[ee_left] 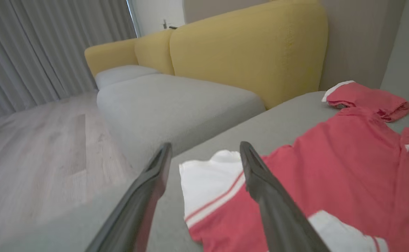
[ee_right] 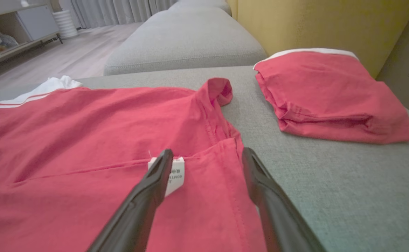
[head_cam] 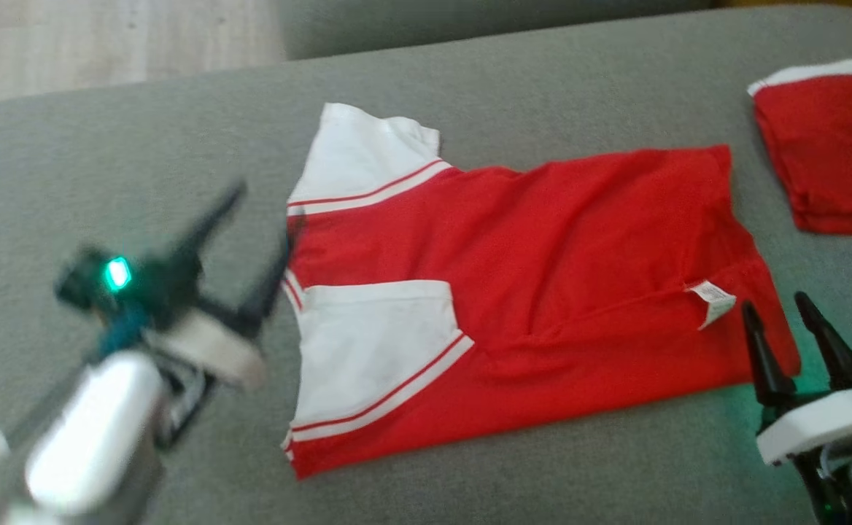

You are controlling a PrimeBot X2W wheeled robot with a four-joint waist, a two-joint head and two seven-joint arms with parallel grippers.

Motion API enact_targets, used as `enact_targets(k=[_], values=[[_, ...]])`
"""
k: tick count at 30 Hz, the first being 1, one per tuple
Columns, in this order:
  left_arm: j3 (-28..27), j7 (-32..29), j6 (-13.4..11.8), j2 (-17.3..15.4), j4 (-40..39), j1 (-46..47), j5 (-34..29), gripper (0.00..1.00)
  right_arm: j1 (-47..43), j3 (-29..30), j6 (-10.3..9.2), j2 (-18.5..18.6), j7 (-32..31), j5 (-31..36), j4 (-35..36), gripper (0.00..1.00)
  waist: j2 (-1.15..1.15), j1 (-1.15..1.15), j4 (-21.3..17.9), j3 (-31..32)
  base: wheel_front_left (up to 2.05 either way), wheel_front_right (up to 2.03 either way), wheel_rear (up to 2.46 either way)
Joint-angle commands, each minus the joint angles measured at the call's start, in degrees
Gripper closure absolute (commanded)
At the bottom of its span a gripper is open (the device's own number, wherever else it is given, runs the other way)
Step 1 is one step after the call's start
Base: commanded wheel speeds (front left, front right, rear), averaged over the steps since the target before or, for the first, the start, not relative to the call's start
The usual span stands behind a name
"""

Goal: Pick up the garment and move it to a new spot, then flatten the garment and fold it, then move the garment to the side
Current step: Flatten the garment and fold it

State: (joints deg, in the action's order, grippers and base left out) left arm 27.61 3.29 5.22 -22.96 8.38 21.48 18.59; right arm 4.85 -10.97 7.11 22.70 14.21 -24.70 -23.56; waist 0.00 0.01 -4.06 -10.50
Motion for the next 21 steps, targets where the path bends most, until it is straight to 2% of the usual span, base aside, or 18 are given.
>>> enact_targets(k=[1, 5, 9, 13, 17, 21], values=[[-2.51, -0.9, 0.44, -2.4, -0.74, 4.31, 0.13, 0.0, 1.72, -0.92, 0.37, 1.38, 0.77, 0.16, 1.82, 0.0, 0.0, -0.01, -1.76, -1.58, 0.0, 0.0, 0.0], [-0.25, -6.87, 2.02, -4.32, 4.52, 15.0, 3.79, 0.0, 3.72, -1.35, 0.37, 1.01, 0.78, 0.62, 3.73, 0.0, 0.0, -0.01, -4.36, -4.12, 0.0, 0.0, 0.0], [8.88, -14.73, 2.23, -8.48, 7.93, 26.0, 11.49, 0.0, 4.9, -1.01, 0.37, 0.63, 0.78, 1.34, 5.87, 0.0, 0.0, -0.01, -6.03, -7.43, 0.0, 0.0, 0.0], [15.17, -19.96, 2.24, -12.24, 11.45, 35.4, 20.1, 0.0, 5.74, -0.16, 0.37, -0.01, 0.78, 1.74, 6.7, 0.0, 0.0, -0.01, -6.97, -10.67, 0.0, 0.0, 0.0], [20.64, -26.18, 2.25, -14.96, 15.44, 41.61, 26.87, 0.0, 6.86, -0.05, 0.37, -0.75, 0.78, 1.33, 6.9, 0.0, 0.0, -0.01, -7.82, -13.16, 0.0, 0.0, 0.0], [24.77, -29.57, 2.25, -16.75, 17.01, 45.61, 31.44, 0.0, 7.87, 0.21, 0.37, -1.3, 0.78, 1.79, 6.91, 0.0, 0.0, -0.01, -8.45, -15.31, 0.0, 0.0, 0.0]])
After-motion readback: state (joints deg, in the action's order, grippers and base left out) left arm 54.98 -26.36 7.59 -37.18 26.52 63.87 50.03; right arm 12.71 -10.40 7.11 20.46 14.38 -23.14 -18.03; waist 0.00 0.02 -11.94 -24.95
